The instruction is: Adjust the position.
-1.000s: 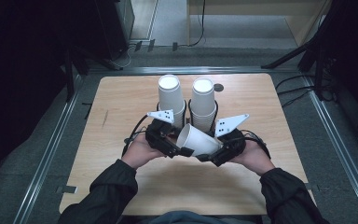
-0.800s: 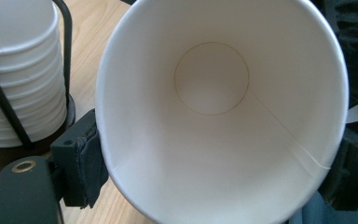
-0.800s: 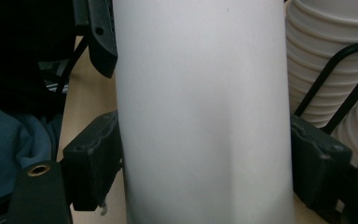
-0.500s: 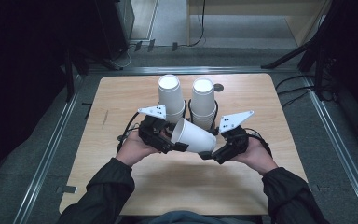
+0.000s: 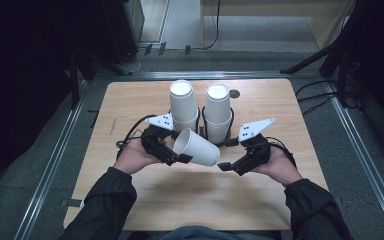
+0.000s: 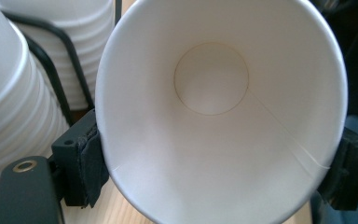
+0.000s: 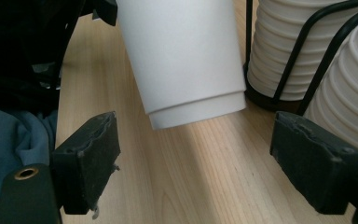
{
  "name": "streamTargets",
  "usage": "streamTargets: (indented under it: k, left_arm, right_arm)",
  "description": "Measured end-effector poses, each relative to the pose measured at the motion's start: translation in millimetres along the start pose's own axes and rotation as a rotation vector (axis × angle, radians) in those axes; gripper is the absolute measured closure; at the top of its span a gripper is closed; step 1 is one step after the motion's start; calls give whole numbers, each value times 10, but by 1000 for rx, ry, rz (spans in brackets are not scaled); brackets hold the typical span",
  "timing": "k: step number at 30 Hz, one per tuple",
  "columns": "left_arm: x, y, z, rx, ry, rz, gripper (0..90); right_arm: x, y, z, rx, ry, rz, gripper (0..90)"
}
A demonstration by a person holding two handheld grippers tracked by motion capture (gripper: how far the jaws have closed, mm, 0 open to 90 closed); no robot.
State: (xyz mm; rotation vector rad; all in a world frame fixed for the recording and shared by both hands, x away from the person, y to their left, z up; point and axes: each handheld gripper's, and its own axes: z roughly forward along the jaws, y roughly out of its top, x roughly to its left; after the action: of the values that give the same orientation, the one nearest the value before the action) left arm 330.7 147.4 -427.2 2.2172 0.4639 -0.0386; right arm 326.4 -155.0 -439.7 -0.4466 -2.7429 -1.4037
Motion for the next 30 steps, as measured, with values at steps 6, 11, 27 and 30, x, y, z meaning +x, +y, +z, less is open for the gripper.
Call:
streamTargets:
  k: [6, 11, 27, 30]
  left_arm:
    - [-2, -22, 95, 84, 18, 23, 136]
    - [-4, -33, 172, 148, 28, 43, 135]
    - [-136, 36, 448, 251, 21, 107, 134]
    - [-161, 50, 469, 252, 17, 115, 133]
  right_arm:
    - [-3, -11, 19, 13, 1, -2, 162]
    - [4, -27, 79, 44, 5, -4, 162]
    - [81, -45, 384, 151, 22, -62, 162]
    - [93, -49, 443, 172, 24, -65, 162]
